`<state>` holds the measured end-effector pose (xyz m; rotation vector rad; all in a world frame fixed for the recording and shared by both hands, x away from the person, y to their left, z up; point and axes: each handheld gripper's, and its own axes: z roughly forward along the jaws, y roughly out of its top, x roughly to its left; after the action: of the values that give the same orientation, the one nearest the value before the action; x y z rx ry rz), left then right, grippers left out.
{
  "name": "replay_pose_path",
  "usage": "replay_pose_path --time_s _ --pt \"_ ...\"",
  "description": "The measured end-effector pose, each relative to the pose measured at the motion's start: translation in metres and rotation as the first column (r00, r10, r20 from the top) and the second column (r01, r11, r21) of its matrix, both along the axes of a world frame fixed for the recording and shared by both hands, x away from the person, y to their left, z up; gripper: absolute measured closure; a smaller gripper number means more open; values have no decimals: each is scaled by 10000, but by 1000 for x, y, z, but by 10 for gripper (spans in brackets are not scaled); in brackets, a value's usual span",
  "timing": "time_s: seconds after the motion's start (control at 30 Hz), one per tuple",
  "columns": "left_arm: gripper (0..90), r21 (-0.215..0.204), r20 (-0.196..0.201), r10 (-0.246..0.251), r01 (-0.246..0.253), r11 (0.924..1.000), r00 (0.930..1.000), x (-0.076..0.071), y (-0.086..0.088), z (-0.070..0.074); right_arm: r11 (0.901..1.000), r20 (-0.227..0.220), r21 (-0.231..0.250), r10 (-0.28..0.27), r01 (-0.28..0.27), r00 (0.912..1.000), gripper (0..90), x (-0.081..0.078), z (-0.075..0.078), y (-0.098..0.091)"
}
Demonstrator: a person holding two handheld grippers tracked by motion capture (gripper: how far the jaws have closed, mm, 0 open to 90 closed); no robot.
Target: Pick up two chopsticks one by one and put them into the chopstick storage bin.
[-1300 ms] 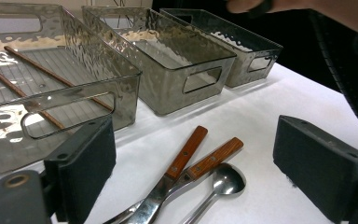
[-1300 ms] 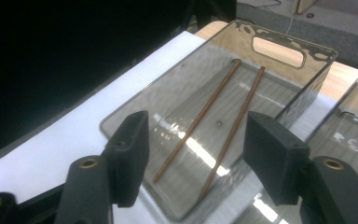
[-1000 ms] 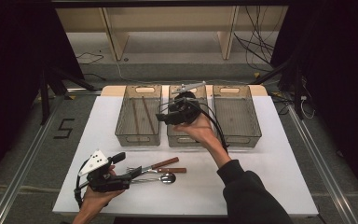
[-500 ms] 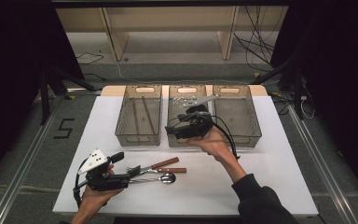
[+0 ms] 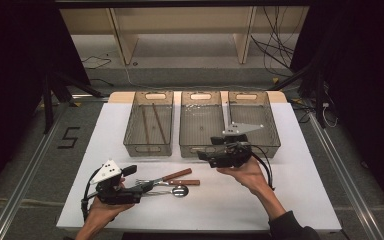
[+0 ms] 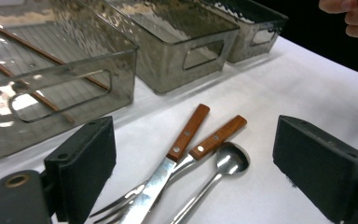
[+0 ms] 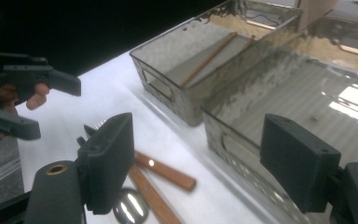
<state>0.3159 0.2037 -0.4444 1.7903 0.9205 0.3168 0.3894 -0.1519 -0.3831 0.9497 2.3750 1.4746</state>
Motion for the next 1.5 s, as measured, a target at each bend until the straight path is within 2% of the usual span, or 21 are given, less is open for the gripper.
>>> replay_pose_path --time_s 0.2,0.43,0.67,0.77,0.93,1.2,1.4,1.5 --pt "126 522 -258 -340 353 9980 9991 2 -5 0 9988 133 322 -363 358 9993 261 -19 -10 -25" --pt "126 927 -505 -592 636 9937 9970 5 -9 4 9959 246 521 -756 742 9968 258 -38 -21 -48" --pt "128 1329 -669 -797 880 9872 9946 9 -15 7 9930 345 677 -998 973 9944 257 -51 -30 -61" --pt "129 1604 -753 -923 1034 9816 9929 10 -17 8 9911 286 751 -1124 1100 9933 252 -55 -34 -64" --pt "130 1805 -957 -1071 1230 9758 9896 12 -21 8 9867 238 864 -1399 1373 9899 251 -61 -41 -73" --pt "134 2278 -1289 -1273 1543 9614 9835 16 -25 5 9798 191 985 -1769 1742 9841 240 -69 -50 -87" --pt "149 2785 -1496 -1437 1811 9432 9782 17 -25 5 9818 209 771 -1755 1734 9843 225 -73 -55 -84" --pt "154 3083 -1646 -1499 1952 9310 9749 17 -26 5 9820 171 742 -1756 1739 9843 220 -75 -57 -83"
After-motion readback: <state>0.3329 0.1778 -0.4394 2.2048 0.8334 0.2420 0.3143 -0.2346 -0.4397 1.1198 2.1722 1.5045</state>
